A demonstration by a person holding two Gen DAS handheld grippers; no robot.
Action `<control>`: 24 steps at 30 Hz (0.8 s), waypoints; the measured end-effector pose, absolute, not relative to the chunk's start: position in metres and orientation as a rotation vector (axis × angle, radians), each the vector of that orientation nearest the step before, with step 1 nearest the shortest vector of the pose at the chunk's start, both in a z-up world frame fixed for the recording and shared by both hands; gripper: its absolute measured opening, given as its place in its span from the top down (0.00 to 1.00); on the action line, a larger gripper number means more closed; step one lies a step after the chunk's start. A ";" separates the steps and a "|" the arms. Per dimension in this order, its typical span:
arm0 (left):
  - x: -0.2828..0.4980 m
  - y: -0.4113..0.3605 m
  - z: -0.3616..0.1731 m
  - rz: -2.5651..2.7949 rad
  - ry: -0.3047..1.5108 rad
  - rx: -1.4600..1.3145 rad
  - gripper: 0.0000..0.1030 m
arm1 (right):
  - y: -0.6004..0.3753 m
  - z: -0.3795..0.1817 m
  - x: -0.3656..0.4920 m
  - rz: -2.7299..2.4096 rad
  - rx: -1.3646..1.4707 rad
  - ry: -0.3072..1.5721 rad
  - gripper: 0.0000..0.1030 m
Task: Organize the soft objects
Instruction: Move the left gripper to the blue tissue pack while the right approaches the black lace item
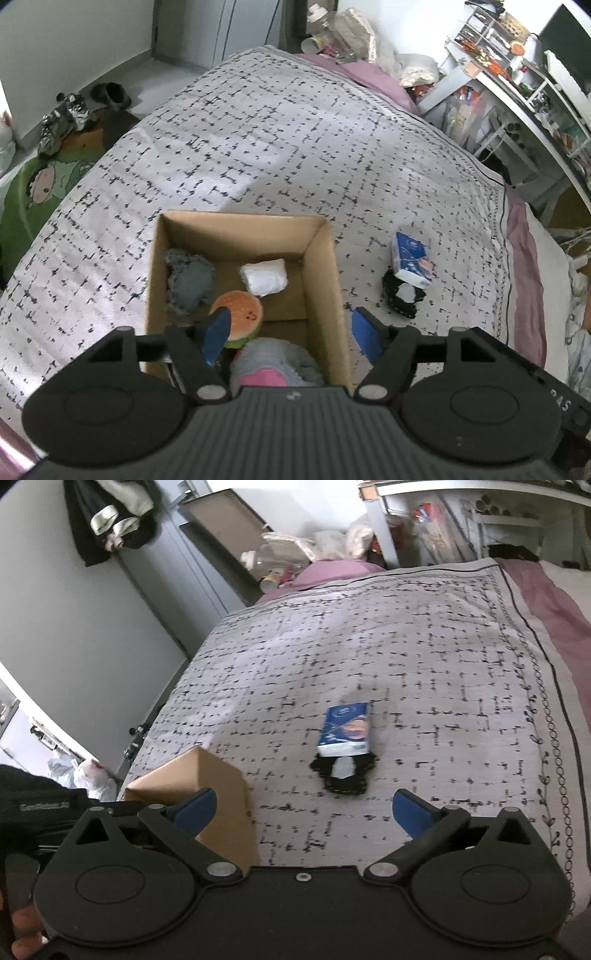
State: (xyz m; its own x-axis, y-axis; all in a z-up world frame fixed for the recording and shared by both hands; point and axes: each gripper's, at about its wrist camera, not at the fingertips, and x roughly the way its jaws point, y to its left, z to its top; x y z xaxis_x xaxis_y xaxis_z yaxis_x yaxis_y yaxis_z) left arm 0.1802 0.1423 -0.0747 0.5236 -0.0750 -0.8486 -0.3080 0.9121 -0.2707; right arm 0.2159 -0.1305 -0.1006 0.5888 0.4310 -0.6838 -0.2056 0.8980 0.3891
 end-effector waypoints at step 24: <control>0.235 0.079 -0.075 0.094 1.052 -0.326 0.28 | -0.158 -0.119 0.256 0.383 0.233 0.814 0.00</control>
